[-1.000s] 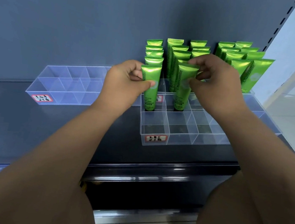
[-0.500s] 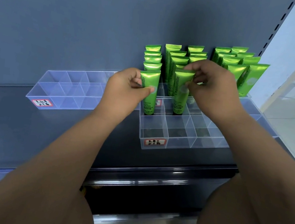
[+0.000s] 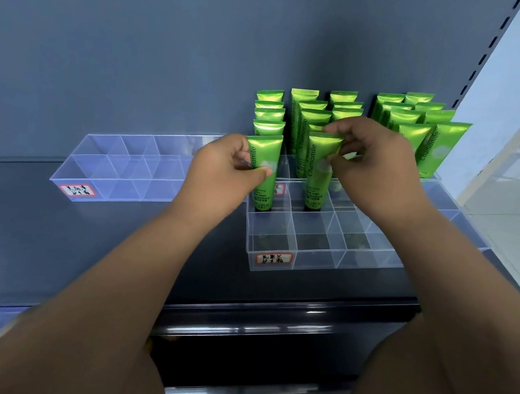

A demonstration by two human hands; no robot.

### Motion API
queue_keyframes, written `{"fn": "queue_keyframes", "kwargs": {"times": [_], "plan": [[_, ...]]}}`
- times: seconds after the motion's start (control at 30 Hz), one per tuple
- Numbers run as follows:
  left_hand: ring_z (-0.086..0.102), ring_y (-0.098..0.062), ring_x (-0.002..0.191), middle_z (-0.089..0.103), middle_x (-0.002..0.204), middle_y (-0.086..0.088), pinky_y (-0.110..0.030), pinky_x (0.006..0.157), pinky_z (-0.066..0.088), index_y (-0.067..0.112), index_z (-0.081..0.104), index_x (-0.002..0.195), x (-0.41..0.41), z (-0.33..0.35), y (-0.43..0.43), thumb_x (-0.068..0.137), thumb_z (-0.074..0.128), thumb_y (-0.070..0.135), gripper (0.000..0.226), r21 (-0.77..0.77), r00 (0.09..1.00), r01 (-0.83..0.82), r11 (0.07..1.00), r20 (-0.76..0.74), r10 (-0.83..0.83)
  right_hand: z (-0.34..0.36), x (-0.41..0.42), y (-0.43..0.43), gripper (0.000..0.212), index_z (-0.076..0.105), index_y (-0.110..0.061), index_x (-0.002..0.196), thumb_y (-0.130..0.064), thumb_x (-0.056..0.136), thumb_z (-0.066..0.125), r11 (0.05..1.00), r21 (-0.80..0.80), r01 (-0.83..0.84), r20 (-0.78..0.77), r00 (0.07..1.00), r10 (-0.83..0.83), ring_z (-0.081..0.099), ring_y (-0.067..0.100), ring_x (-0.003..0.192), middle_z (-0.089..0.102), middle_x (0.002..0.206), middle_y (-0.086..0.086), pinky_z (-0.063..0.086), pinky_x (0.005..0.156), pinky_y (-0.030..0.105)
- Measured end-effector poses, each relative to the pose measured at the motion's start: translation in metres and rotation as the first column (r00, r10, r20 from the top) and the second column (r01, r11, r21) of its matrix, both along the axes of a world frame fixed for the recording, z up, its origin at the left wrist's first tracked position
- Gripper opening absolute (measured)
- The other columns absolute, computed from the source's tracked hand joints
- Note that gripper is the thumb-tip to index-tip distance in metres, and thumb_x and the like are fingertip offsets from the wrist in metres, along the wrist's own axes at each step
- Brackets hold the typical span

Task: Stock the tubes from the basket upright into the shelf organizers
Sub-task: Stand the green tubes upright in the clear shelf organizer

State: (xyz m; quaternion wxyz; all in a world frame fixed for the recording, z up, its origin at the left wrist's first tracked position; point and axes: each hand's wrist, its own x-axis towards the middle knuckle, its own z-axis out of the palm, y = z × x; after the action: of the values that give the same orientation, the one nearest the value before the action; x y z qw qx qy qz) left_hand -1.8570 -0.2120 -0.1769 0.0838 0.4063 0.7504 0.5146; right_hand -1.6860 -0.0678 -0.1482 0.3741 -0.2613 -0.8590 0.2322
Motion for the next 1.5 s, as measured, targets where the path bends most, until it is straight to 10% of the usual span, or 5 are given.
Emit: {"fn": "queue_keyframes", "kwargs": {"times": [0.37,0.7,1.03,1.5], "plan": [[0.068,-0.015,0.089,0.068,0.091,0.003,-0.026,0.080,0.055,0.019,0.062,0.089,0.010,0.011,-0.013,0.088,0.078,0.031,0.020,-0.042,0.991,-0.108,0.993,-0.080,0.104,-0.002,0.001,-0.004,0.040,0.069,-0.015,0.121,-0.007,0.082,0.070,0.990,0.138,-0.005,-0.023,1.000,0.008,0.061,0.014,0.102,0.066,0.114,-0.002,0.047,0.089,0.024],[0.057,-0.033,0.114,0.062,0.126,-0.009,-0.040,0.088,0.046,0.011,0.059,0.127,0.027,0.026,-0.055,0.100,0.053,0.048,0.047,-0.127,0.866,-0.360,0.924,-0.413,0.280,0.001,0.003,-0.036,0.037,0.064,-0.008,0.129,-0.024,0.096,0.060,0.941,0.336,0.044,-0.007,0.999,-0.044,0.058,0.031,0.119,0.065,0.127,0.010,0.051,0.096,0.039],[0.026,-0.023,0.153,0.040,0.160,-0.006,-0.045,0.121,0.029,0.013,0.040,0.153,0.049,0.043,-0.174,0.100,0.041,0.058,0.070,-0.100,0.725,-0.484,0.869,-0.602,0.334,0.026,-0.018,-0.165,0.059,0.037,-0.018,0.155,-0.047,0.104,0.040,0.969,0.094,-0.229,0.083,0.972,0.221,0.025,0.011,0.151,0.034,0.162,-0.004,0.025,0.124,0.035],[0.027,-0.031,0.152,0.036,0.162,-0.011,-0.051,0.121,0.028,0.009,0.043,0.149,0.073,-0.060,-0.499,0.100,0.043,0.055,0.067,-0.349,0.362,-0.920,0.181,-0.572,0.736,-0.033,-0.124,-0.477,0.055,0.046,-0.010,0.143,-0.043,0.099,0.047,0.604,0.069,-0.794,0.233,0.602,0.764,0.045,0.031,0.135,0.051,0.144,0.011,0.038,0.112,0.042]]}}
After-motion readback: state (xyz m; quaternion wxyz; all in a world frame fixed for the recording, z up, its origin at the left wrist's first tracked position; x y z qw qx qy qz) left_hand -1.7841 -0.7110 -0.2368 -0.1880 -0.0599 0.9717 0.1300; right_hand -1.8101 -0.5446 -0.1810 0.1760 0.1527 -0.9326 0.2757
